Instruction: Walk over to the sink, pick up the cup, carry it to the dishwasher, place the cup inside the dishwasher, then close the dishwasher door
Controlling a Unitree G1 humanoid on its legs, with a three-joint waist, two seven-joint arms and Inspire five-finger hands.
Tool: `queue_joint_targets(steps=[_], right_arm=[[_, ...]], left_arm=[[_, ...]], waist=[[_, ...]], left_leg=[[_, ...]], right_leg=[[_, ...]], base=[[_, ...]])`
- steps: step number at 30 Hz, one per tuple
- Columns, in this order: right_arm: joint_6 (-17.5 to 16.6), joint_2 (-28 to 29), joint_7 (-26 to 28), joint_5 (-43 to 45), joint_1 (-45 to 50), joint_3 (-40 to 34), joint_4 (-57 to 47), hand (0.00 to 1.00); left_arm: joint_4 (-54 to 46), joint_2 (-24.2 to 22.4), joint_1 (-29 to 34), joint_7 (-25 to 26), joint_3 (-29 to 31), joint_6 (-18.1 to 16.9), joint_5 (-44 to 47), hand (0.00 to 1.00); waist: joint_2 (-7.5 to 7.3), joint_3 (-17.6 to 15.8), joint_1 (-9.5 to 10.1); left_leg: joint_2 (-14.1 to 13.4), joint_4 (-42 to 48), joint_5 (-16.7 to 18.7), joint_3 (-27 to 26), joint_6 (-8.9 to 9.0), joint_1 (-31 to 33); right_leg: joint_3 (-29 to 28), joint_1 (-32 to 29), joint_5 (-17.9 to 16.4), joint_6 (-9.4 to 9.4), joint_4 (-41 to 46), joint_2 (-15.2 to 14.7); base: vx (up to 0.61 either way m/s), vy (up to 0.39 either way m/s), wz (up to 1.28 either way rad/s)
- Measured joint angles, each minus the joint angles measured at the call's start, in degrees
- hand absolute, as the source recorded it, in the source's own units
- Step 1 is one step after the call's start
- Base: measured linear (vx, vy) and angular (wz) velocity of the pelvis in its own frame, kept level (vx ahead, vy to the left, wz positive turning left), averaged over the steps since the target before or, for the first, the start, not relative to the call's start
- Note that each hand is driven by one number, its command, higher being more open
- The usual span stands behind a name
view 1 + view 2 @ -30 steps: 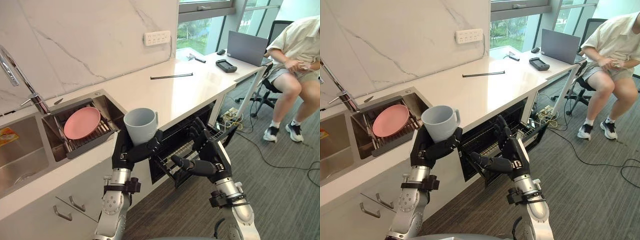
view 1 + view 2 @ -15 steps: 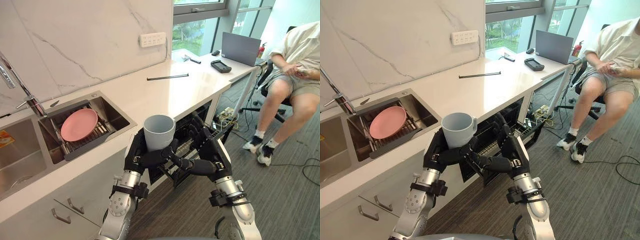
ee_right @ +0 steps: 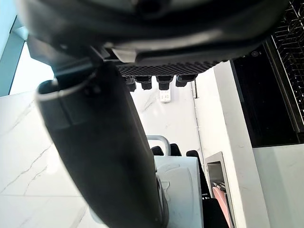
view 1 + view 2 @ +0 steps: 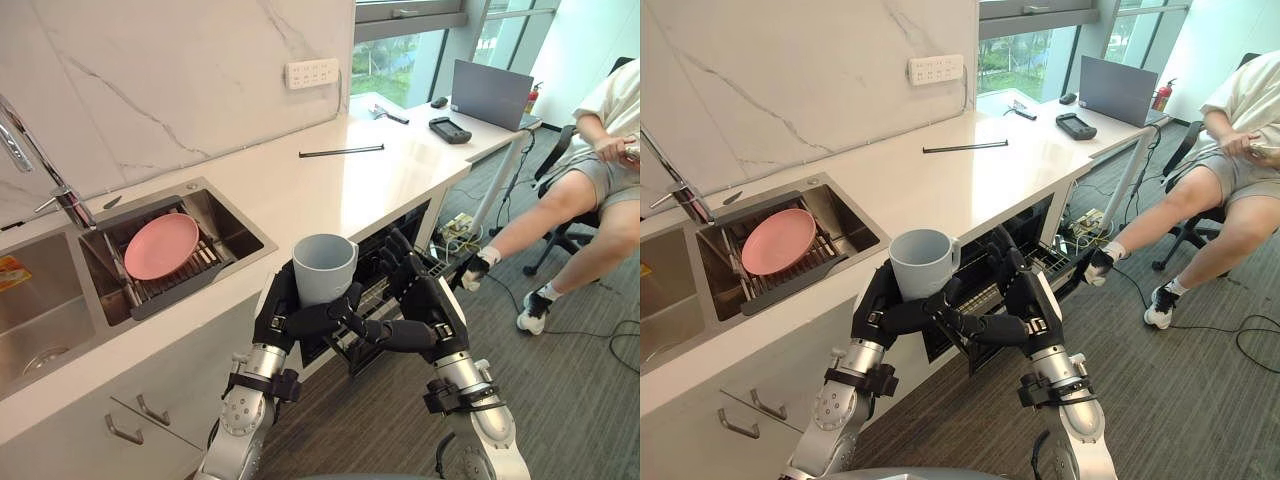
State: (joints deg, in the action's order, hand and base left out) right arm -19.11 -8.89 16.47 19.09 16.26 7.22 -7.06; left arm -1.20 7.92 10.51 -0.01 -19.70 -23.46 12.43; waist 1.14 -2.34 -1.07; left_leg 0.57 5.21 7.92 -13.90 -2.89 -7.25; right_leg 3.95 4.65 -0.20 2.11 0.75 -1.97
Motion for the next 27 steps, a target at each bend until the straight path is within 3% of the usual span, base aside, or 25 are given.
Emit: queue_joint_targets(steps=[12,21,27], right_arm=[[2.1,0.2,0.0,-2.5,0.0,1.0,-0.1,1.00],[2.1,1.4,2.6,-2.5,0.0,-0.1,-0.1,1.00],[2.1,2.0,4.5,-2.4,0.0,-0.4,-0.1,1.00]], left_arm=[[1.0,0.1,1.9,-0.2,1.4,-0.6,3.4,0.00],[1.0,-0.7,1.9,0.8,9.2,-0.6,3.5,0.00],[1.0,-1.4,1.9,1.6,10.9,-0.6,3.5,0.00]], waist=[[0.04,0.2,0.16],[-0.02,0.1,0.16],[-0.20,0.0,0.17]], left_leg=[[0.0,-0.4,-0.3,0.1,-0.02,-0.8],[0.0,-1.0,-0.7,0.1,0.07,-1.1],[0.0,-1.1,-0.7,0.1,0.08,-1.1]], right_leg=[[0.1,1.6,1.1,-0.13,-2.2,0.1],[0.3,1.7,1.1,-0.17,-2.1,0.1],[0.3,1.7,1.1,-0.15,-1.9,0.1]], base=[[0.00,0.000,0.00],[0.00,0.000,0.00],[0.00,0.000,0.00]])
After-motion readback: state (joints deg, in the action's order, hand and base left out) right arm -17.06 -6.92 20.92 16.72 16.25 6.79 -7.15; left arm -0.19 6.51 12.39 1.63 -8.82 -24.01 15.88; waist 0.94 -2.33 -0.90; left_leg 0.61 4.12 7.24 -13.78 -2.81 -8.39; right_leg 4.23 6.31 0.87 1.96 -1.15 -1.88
